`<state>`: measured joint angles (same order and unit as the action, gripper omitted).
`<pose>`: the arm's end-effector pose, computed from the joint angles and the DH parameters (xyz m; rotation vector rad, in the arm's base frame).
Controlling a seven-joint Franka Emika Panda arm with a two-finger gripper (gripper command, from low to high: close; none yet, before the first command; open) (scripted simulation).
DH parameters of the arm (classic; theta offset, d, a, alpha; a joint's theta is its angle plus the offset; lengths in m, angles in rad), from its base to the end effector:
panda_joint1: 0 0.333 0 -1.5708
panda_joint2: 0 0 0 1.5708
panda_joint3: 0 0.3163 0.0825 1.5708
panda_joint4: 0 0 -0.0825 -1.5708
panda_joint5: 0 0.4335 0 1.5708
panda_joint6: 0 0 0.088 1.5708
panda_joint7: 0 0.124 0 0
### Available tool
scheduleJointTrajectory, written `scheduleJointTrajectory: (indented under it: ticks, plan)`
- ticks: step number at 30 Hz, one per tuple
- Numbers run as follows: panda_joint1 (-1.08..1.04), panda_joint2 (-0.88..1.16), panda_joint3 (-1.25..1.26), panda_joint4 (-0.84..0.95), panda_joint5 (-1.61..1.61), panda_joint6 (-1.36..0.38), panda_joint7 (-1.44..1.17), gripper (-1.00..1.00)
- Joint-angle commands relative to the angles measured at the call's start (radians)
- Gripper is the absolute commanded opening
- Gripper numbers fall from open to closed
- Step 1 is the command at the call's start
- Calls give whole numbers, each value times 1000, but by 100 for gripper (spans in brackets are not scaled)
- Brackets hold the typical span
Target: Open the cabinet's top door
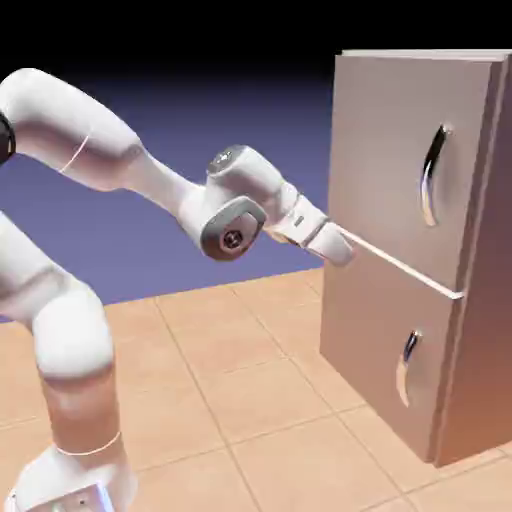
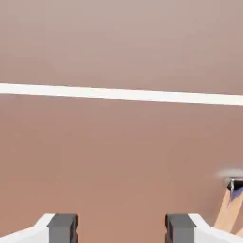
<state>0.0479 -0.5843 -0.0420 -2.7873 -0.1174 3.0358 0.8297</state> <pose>0.4434 0.0121 0.4340 -2.4633 0.9213 -1.0826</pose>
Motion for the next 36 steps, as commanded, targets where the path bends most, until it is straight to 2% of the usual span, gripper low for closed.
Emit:
scheduleJointTrajectory:
  ticks: [1,36]
  plan:
    - [13,-5,-16,8,-44,0,33,0]
    - [478,-190,-560,302,-1566,-15,1184,0]
